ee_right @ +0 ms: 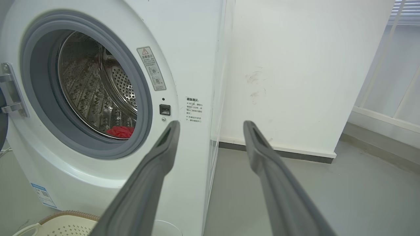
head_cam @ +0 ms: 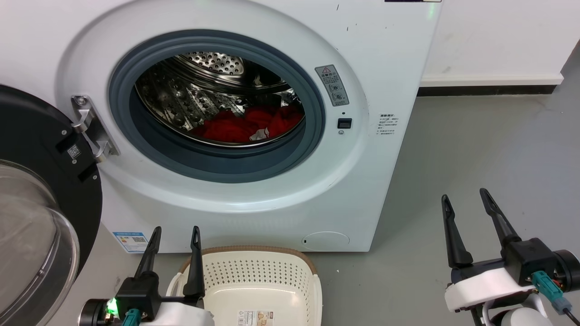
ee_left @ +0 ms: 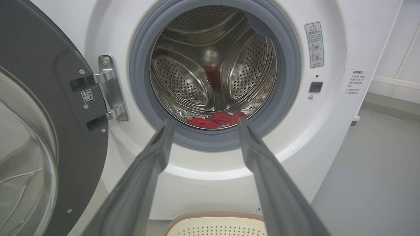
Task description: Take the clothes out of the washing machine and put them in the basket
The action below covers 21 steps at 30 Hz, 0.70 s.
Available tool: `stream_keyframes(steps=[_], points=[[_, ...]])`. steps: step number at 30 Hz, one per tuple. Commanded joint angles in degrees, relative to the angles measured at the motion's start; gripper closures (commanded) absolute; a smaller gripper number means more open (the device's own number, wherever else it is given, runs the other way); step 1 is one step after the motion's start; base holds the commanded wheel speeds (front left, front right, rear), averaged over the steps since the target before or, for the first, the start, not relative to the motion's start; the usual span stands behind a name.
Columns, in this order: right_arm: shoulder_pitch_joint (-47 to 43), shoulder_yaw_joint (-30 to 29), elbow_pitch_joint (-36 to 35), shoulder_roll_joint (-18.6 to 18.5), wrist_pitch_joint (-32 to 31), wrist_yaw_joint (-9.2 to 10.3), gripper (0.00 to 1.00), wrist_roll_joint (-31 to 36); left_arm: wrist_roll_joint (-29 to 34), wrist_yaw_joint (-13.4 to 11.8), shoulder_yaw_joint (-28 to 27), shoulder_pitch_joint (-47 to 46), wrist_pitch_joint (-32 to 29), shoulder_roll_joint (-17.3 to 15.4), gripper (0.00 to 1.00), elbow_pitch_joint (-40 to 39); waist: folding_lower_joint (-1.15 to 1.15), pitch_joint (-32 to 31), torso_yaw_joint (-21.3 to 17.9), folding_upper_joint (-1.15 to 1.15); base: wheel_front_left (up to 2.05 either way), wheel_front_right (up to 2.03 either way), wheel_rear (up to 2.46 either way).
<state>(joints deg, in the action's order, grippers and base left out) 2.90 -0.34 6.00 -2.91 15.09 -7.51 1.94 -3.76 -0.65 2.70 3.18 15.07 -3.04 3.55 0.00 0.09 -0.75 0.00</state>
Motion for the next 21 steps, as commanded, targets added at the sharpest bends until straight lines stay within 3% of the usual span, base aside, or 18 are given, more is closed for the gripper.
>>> stream_keyframes(steps=[1, 14, 21], points=[[-0.42, 0.09, 0.21, 0.05, 0.12, 0.04, 0.00, -0.58, 0.20, 0.16, -0.23, 0.37, 0.16, 0.12, 0.00, 0.03, 0.00, -0.05, 0.00, 0.00, 0.00, 0.00, 0.00], [0.50, -0.24, -0.09, 0.05, 0.12, 0.04, 0.00, -1.22, 0.95, 1.10, 0.48, -0.67, 0.16, 0.19, 0.00, 1.80, 0.00, 1.45, -0.46, 0.00, 0.00, 0.00, 0.00], [3.64, -0.62, -1.92, 0.06, 0.12, 0.04, 0.00, -0.98, 1.34, 3.21, -0.96, -6.02, 0.16, -1.08, 0.00, 3.76, 0.00, 8.28, -2.00, 0.00, 0.00, 0.00, 0.00]])
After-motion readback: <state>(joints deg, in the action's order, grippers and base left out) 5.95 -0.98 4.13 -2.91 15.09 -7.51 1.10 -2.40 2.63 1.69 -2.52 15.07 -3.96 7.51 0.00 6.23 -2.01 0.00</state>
